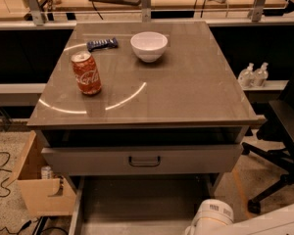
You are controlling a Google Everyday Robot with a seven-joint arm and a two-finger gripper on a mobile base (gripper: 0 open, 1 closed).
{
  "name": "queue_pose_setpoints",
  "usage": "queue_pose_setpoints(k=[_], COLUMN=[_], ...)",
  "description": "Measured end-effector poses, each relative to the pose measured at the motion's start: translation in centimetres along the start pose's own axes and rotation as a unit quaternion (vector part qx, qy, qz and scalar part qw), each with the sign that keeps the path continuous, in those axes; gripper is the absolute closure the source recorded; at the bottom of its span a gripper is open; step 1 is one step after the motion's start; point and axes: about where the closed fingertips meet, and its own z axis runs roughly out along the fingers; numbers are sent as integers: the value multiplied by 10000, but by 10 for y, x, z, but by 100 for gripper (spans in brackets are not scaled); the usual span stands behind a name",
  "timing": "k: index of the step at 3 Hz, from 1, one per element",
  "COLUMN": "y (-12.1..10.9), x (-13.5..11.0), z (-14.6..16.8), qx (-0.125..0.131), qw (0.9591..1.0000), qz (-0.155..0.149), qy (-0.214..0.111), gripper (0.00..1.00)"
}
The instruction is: Close middle drawer
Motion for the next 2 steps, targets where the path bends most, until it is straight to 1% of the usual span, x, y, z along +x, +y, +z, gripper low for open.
queue_pose_setpoints(k=[2], y=[0], x=[-1], z=[1], qx=[-8], qw=[10000], qz=[23], qy=[-5], gripper=[88])
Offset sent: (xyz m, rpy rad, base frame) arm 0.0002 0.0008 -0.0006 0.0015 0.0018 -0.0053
